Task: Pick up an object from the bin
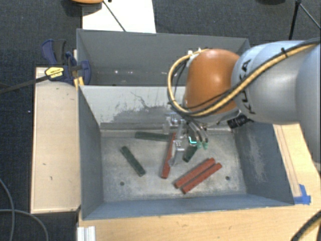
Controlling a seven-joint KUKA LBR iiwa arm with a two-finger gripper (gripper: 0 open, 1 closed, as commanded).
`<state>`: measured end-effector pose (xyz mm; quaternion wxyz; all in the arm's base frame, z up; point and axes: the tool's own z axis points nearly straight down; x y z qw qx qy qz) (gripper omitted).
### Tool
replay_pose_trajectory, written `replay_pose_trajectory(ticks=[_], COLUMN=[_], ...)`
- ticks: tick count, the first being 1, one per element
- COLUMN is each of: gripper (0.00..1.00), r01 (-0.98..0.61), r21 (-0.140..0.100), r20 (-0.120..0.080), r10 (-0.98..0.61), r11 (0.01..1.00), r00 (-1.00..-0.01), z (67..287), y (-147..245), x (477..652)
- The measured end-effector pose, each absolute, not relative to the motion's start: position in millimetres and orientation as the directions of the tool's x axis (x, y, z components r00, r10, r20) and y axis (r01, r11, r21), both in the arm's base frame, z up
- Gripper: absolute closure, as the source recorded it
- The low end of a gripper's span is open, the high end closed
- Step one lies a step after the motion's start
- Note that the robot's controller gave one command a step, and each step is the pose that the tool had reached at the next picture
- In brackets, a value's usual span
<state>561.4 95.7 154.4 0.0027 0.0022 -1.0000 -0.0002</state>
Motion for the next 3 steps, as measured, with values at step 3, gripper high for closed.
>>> replay_pose_trajectory(ticks=[3], gripper=[0.0], r01=[-0.369], r21=[0.0], r20=[-0.003], r10=[-0.369], r11=[0.929], r00=[-0.929], z=[72], y=[88], x=[578.1])
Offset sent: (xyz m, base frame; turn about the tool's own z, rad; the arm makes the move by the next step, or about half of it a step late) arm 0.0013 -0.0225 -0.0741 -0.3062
